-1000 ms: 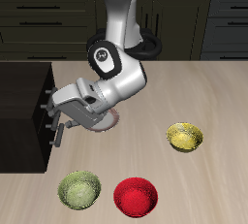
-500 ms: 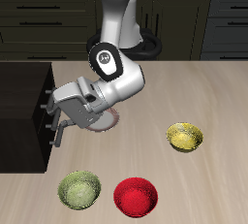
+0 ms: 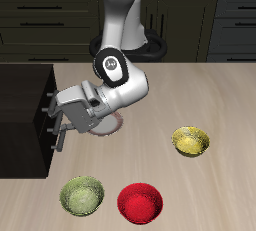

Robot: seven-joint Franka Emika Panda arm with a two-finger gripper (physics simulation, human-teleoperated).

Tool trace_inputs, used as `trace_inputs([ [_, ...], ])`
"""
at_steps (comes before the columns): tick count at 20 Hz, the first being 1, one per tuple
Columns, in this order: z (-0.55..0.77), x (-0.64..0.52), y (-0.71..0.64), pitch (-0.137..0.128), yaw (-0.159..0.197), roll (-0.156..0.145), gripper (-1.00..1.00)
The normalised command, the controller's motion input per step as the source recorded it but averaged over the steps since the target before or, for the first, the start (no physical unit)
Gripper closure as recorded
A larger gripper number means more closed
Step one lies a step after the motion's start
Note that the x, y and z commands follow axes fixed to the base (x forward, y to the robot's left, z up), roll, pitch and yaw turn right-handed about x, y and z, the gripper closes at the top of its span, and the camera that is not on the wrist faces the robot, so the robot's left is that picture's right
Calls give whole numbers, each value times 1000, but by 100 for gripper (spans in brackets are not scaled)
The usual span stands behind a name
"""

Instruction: Open the middle drawer of the wooden cabinet

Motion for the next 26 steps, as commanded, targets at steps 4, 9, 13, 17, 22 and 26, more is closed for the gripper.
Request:
trace_inputs([
  [4, 213, -147, -214, -116, 23, -78, -100],
  [9, 48, -85, -21, -45, 7, -11, 100],
  [13, -38, -64, -4, 22, -32, -1, 100],
  [17, -53, 0, -7, 27, -26, 13, 100],
  [22, -28, -7, 60, 4, -14, 12, 100],
  [26, 18, 20, 195, 9, -28, 32, 100],
])
